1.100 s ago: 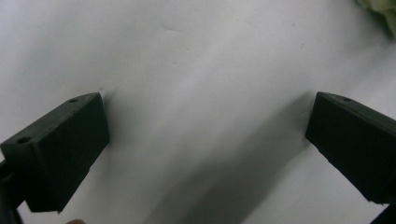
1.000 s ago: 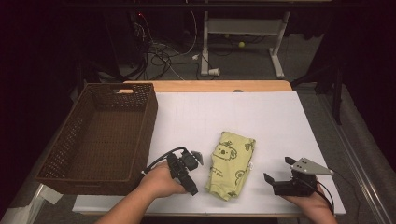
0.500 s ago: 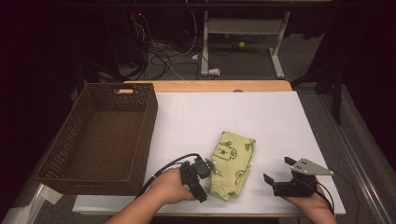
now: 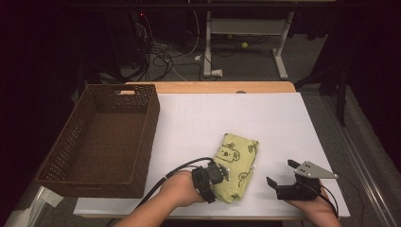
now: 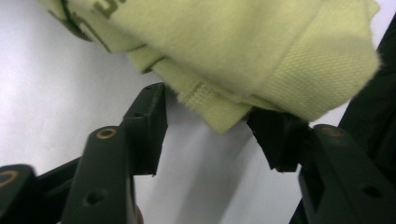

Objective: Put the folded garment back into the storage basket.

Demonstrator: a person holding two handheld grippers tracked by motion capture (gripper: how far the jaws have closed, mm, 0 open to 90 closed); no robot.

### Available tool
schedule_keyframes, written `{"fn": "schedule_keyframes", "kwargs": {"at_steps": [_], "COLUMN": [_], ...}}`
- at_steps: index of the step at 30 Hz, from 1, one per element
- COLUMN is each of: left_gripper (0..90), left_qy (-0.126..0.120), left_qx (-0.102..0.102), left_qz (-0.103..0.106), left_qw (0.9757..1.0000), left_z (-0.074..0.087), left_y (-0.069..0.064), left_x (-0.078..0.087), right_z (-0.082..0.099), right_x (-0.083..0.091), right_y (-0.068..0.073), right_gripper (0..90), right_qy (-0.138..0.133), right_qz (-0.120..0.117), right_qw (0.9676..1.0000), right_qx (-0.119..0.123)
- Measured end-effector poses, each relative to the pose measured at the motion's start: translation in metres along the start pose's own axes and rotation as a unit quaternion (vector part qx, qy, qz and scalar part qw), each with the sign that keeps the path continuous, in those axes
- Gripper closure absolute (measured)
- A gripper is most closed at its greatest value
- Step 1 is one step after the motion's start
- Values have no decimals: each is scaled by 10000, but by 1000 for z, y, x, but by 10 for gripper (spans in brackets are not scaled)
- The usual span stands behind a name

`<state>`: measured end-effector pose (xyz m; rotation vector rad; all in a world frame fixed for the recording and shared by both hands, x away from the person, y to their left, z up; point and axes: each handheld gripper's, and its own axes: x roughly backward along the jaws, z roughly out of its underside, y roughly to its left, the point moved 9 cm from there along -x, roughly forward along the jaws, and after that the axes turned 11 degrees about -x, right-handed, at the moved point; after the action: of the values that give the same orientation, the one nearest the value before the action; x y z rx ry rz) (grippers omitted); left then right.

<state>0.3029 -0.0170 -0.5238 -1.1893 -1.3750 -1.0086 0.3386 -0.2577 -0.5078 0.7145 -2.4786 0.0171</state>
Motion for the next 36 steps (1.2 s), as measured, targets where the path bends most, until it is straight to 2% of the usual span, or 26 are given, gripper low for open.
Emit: {"fn": "schedule_keyframes", "kwargs": {"at_steps": [11, 16, 21, 24, 29, 36], "left_gripper": [737, 791, 803, 803, 802, 801], "left_qy": [-124, -226, -290, -309, -308, -284], "left_qx": [-37, -102, -79, -46, -88, -79], "left_qz": [41, 29, 50, 92, 111, 122], "left_qw": [9999, 9997, 9995, 9995, 9994, 9995], "left_z": [-3, -2, -1, 2, 9, 18], "left_y": [1, 1, -1, -4, -11, -14], "left_x": [1, 1, 2, 2, 3, 4], "right_z": [-7, -14, -24, -33, -48, -61], "right_x": [-10, -17, -25, -37, -55, -88], "right_y": [5, 9, 11, 11, 15, 17], "right_gripper": [9, 16, 26, 43, 141, 329], "right_qy": [-14, -30, -22, 9, 34, 253], "right_qz": [-82, -139, -179, -168, -226, -59], "right_qw": [10000, 9999, 9998, 9998, 9992, 9977], "right_qx": [-45, -39, -71, -111, -315, -628]}}
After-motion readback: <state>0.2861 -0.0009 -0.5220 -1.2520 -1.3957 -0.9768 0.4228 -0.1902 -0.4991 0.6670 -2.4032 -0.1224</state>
